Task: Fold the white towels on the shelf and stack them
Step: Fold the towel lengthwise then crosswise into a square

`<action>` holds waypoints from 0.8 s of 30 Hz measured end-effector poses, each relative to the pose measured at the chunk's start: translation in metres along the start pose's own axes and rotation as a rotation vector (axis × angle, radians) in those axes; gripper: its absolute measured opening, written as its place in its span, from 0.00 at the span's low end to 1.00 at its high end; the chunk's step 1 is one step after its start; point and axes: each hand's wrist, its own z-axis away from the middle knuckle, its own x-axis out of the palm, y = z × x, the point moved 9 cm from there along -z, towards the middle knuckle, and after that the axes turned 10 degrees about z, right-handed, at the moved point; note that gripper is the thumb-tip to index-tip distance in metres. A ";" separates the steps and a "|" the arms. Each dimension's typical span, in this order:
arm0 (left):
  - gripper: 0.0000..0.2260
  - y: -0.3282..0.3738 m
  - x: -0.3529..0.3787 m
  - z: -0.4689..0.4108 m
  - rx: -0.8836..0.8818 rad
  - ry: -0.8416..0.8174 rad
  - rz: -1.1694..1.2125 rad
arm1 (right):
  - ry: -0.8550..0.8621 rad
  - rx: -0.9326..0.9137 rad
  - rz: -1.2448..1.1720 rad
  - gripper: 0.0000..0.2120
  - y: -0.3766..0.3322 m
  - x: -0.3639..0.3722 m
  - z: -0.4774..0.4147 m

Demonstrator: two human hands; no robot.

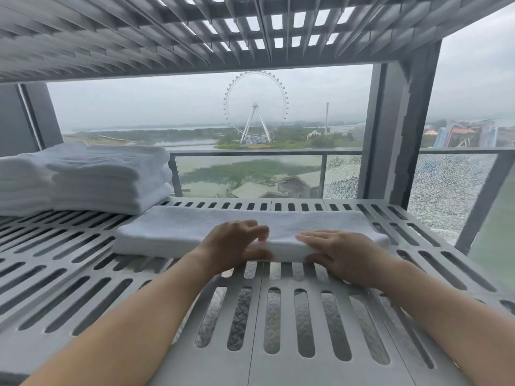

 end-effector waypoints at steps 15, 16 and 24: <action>0.16 -0.103 -0.003 -0.024 -0.535 -0.187 0.086 | -0.142 0.219 -0.330 0.17 -0.052 0.014 -0.146; 0.16 -0.108 0.006 -0.021 -0.550 -0.227 0.097 | -0.157 0.220 -0.324 0.17 -0.054 0.021 -0.150; 0.20 -0.126 0.029 -0.006 -0.565 -0.192 0.076 | -0.174 0.218 -0.252 0.24 -0.049 0.047 -0.150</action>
